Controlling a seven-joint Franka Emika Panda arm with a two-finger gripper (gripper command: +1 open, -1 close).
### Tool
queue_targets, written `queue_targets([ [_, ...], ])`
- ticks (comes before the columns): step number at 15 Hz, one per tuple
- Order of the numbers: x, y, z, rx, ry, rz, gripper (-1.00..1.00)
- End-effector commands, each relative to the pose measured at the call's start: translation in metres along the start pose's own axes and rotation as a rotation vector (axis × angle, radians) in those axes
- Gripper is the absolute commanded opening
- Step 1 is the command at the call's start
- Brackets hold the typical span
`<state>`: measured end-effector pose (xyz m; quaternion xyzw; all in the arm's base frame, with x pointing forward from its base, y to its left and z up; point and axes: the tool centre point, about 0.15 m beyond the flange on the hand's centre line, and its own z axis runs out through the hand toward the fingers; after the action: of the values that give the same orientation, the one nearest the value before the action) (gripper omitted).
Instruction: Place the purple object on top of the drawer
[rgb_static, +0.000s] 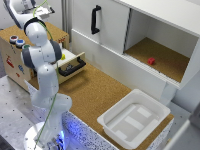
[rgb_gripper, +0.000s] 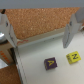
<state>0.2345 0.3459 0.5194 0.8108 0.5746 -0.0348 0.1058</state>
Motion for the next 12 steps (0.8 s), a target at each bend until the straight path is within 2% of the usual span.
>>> queue_targets([
  [1,-0.043,0.006,0.047,0.006,0.308,-0.055,1.00],
  [2,-0.037,0.009,0.048,-0.006,0.322,-0.084,1.00],
  [5,-0.021,0.021,0.056,0.008,0.380,-0.140,1.00],
  [7,-0.011,0.027,0.070,0.053,0.417,-0.187,1.00],
  [8,-0.007,0.028,0.075,0.063,0.417,-0.212,1.00],
  [9,0.000,0.030,0.082,0.097,0.454,-0.244,1.00],
  [12,0.023,0.033,0.106,0.123,0.398,-0.338,1.00],
])
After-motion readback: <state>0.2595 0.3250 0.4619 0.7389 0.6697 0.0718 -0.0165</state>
